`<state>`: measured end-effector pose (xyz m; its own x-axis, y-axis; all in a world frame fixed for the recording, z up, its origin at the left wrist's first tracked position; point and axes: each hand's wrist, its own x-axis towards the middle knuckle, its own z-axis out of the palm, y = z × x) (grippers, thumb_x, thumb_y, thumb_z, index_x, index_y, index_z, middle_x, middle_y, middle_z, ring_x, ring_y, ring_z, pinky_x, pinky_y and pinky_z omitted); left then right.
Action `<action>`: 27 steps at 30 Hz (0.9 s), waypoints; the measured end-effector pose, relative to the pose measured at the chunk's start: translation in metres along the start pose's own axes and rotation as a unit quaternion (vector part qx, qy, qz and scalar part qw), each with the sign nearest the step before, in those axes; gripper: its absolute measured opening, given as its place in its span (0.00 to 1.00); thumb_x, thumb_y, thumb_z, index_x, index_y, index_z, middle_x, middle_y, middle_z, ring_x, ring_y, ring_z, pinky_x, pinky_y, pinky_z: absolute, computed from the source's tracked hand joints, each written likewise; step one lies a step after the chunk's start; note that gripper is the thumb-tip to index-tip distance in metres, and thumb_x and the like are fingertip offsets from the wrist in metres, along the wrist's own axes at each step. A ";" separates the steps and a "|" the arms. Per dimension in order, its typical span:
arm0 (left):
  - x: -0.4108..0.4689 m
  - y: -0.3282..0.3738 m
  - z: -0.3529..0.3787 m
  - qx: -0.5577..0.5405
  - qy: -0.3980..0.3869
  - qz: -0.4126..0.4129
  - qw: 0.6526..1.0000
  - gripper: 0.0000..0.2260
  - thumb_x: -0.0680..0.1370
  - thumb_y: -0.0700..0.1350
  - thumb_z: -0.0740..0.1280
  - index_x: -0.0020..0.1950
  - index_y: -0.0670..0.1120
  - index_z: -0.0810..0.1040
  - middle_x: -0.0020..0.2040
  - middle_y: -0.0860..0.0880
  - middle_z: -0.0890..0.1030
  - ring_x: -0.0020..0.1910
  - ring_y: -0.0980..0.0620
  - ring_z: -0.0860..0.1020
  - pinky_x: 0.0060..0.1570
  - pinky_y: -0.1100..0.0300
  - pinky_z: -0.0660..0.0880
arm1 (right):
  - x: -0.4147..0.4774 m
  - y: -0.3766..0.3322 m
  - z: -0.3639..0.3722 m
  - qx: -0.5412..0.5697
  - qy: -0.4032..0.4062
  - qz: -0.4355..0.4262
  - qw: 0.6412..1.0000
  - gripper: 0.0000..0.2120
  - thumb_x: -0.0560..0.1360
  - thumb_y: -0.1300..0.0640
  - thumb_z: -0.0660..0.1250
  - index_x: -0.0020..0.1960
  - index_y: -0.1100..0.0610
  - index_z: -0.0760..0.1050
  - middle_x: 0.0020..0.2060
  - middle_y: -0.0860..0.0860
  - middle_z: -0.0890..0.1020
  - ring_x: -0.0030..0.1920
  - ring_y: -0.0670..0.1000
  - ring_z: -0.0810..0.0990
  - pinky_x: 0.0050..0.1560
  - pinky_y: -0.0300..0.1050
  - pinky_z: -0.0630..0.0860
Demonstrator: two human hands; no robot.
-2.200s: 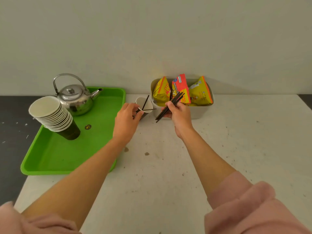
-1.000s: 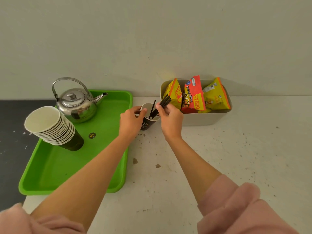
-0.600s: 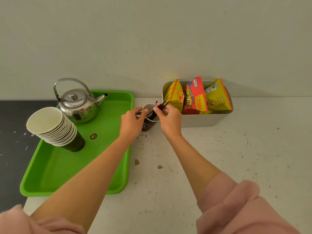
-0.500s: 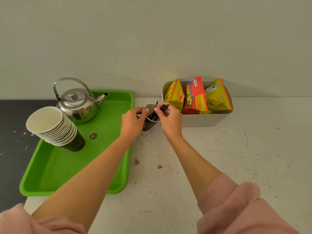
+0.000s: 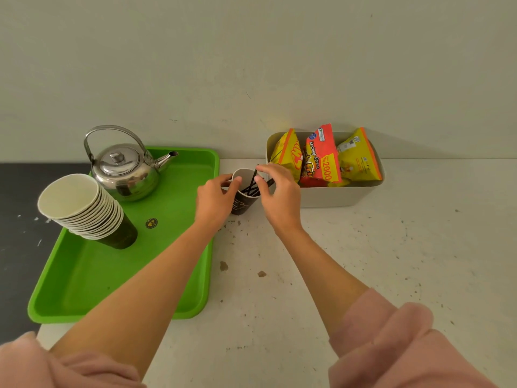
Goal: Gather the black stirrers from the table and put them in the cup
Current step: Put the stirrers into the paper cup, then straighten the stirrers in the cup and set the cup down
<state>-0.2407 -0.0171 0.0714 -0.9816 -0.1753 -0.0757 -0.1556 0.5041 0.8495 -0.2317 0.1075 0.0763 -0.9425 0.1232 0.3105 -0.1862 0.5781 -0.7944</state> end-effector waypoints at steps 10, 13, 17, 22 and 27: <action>-0.006 -0.002 0.000 -0.015 0.016 -0.009 1.000 0.16 0.77 0.52 0.62 0.58 0.44 0.78 0.54 0.43 0.83 0.43 0.46 0.80 0.51 0.49 0.78 | -0.026 0.019 -0.010 0.027 0.068 0.080 0.994 0.15 0.71 0.50 0.70 0.48 0.58 0.70 0.42 0.53 0.74 0.43 0.49 0.71 0.41 0.34 0.69; -0.007 -0.003 -0.001 -0.019 0.014 -0.011 1.000 0.16 0.77 0.52 0.63 0.58 0.44 0.78 0.53 0.43 0.83 0.43 0.47 0.80 0.51 0.48 0.79 | -0.036 0.024 -0.004 0.045 -0.025 0.133 0.990 0.13 0.73 0.50 0.68 0.51 0.58 0.74 0.45 0.55 0.79 0.44 0.49 0.76 0.41 0.37 0.71; -0.007 -0.002 -0.003 -0.020 0.008 -0.008 1.000 0.16 0.77 0.51 0.63 0.58 0.43 0.78 0.53 0.43 0.82 0.44 0.49 0.79 0.51 0.50 0.79 | -0.033 0.024 0.003 0.079 -0.086 0.194 0.974 0.20 0.74 0.53 0.67 0.63 0.59 0.71 0.59 0.55 0.79 0.54 0.50 0.78 0.52 0.43 0.74; -0.008 -0.008 -0.005 -0.011 0.006 0.001 1.000 0.17 0.76 0.53 0.63 0.59 0.44 0.78 0.52 0.44 0.82 0.42 0.47 0.80 0.49 0.51 0.79 | -0.029 0.019 0.012 0.096 -0.128 0.184 0.970 0.22 0.72 0.55 0.70 0.64 0.58 0.72 0.60 0.55 0.80 0.59 0.54 0.79 0.60 0.53 0.76; -0.004 -0.015 -0.010 -0.038 0.000 -0.027 0.999 0.20 0.75 0.57 0.63 0.61 0.46 0.77 0.54 0.45 0.81 0.46 0.48 0.81 0.52 0.47 0.79 | -0.025 0.014 0.018 0.113 -0.115 0.172 0.972 0.20 0.72 0.53 0.70 0.62 0.58 0.73 0.57 0.56 0.82 0.58 0.54 0.80 0.61 0.55 0.77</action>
<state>-0.2337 -0.0324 0.0639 -0.9719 -0.2009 -0.1226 -0.1997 0.4278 0.8815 -0.2152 0.0980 0.0479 -0.9920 0.0793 -0.0977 0.1190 0.3388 -0.9333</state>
